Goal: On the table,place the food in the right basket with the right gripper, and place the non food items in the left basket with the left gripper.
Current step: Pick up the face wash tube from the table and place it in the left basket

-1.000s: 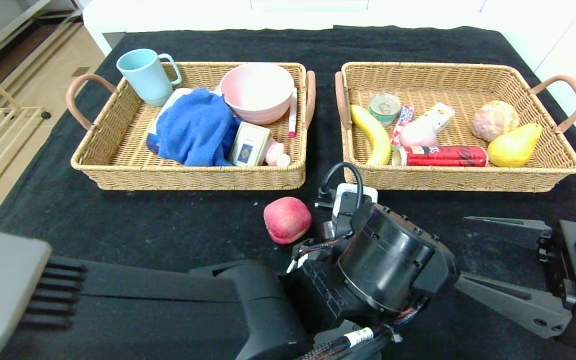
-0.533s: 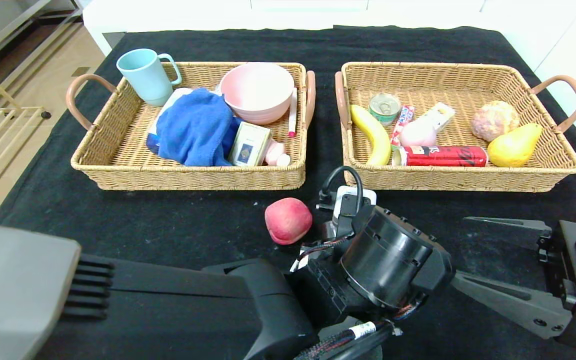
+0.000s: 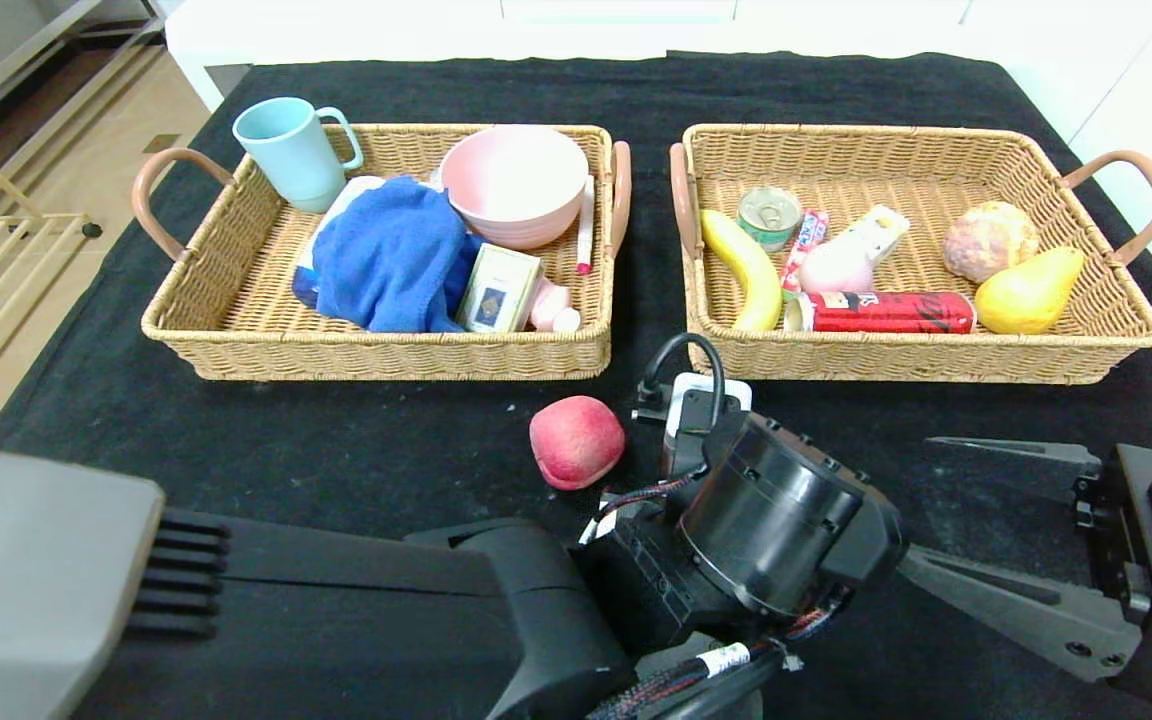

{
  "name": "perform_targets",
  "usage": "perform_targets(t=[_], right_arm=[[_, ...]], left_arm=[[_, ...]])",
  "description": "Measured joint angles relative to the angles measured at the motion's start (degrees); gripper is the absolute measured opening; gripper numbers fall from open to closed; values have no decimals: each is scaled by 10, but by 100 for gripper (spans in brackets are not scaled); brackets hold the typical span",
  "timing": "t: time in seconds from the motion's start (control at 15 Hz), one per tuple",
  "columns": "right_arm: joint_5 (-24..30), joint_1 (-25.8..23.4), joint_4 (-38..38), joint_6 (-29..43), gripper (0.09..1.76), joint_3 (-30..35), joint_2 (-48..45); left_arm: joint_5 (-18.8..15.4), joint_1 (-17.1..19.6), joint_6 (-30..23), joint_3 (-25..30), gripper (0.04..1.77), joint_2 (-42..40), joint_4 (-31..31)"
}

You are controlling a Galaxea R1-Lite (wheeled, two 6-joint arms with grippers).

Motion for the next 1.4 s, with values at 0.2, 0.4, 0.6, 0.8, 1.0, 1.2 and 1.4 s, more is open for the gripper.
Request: perform_targets(t=[0.2,0.4,0.6,0.8,1.0,1.2,1.4], right_arm=[[0,1,0,0,171,0,0],[0,2,0,0,171,1,1],[0,3,0,0,171,1,1],[0,4,1,0,171,1,2],[0,4,1,0,171,1,3],[0,4,1,0,171,2,3],[0,5,1,0,171,3,4]], left_arm=[[0,2,0,1,75,0,0],[0,2,0,1,75,0,0],[0,2,1,2,74,-1,1],[0,0,4,2,73,-9,11],[-8,-13,5,10,72,-34,10],[-7,-22,5,18,72,-62,10],[-6,-22,7,18,72,-89,10]])
